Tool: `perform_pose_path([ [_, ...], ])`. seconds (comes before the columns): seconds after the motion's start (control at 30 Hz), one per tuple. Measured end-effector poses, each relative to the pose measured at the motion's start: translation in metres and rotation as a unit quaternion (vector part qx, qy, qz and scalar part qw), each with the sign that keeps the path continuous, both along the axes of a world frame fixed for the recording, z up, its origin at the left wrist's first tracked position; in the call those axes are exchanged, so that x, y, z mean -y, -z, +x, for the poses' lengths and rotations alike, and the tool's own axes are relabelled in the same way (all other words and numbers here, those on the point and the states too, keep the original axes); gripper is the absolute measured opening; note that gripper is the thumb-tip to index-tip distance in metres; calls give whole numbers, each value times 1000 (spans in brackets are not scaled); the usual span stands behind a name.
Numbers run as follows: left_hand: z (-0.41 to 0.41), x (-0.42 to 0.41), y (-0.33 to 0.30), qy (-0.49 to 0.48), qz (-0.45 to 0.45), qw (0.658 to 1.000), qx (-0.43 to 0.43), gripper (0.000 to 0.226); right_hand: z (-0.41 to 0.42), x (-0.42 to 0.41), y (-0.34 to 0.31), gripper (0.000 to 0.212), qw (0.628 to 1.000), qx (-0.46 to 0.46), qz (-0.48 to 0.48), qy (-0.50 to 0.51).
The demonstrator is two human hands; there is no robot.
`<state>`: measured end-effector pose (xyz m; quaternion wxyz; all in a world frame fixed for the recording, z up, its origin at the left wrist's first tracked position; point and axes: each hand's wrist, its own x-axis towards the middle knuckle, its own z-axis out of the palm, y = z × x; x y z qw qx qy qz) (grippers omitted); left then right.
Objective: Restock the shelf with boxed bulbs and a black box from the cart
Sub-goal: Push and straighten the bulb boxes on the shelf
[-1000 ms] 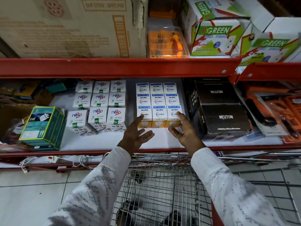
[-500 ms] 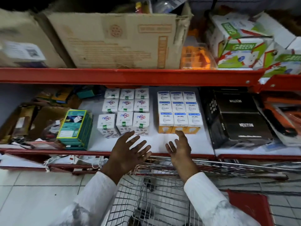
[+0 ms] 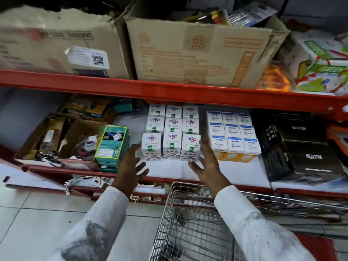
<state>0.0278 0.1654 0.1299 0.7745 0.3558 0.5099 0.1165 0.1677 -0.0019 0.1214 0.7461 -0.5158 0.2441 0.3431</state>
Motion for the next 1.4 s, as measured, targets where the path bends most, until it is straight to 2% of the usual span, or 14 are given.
perform_pose_path([
  [0.2,11,-7,11,12,-58,998,33,12,-3,-22,9,78,999,-2,-36,14],
  [0.27,16,-10,19,21,-28,998,56,24,-2,-25,10,71,999,-3,-36,30],
  [0.4,26,-15,20,9,-25,999,33,3,-1,-27,12,55,999,5,-17,46],
  [0.43,29,-16,20,7,-30,999,28,5,-1,-27,13,53,999,8,-8,49],
  [1.13,37,-23,30,-14,-63,997,49,21,5,-27,20,52,998,9,15,64],
  [1.4,38,-23,29,1,-64,997,53,17,7,-28,19,51,998,14,14,59],
])
